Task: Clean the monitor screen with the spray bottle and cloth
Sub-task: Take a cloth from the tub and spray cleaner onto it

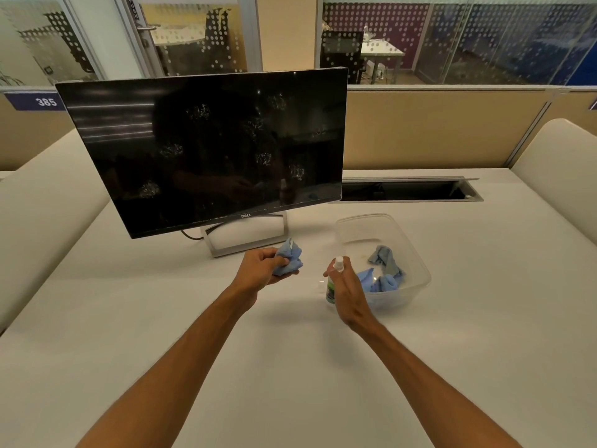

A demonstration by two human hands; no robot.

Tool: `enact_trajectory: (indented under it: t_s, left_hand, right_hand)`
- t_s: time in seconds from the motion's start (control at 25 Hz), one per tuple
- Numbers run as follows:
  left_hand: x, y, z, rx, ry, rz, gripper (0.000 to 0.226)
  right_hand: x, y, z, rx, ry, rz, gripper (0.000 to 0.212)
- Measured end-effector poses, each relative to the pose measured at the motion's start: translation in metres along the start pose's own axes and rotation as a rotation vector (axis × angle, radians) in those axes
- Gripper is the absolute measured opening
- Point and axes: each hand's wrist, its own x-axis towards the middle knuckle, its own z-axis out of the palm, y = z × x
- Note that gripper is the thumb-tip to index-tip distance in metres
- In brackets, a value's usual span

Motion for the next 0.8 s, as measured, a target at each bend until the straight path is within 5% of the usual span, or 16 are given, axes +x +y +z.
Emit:
enact_trajectory:
  t_s: [0.16, 0.36, 0.8]
  left_hand:
    - [-0.002, 0.001, -0.001, 0.015, -0.009, 0.018, 0.02]
    - [-0.006, 0.003, -0.002, 0.02, -0.001, 0.03, 0.018]
    - [-0.009, 0.01, -0.013, 0.053, 0.043, 0.062, 0.026]
  right_hand:
    - [0.009, 0.022, 0.004, -0.04, 0.018, -0.016, 0.036]
    - [0.011, 0.024, 0.003, -0.132, -0.005, -0.031, 0.043]
    - [0.02, -0.016, 0.011, -0.463, 0.182, -0.64, 0.041]
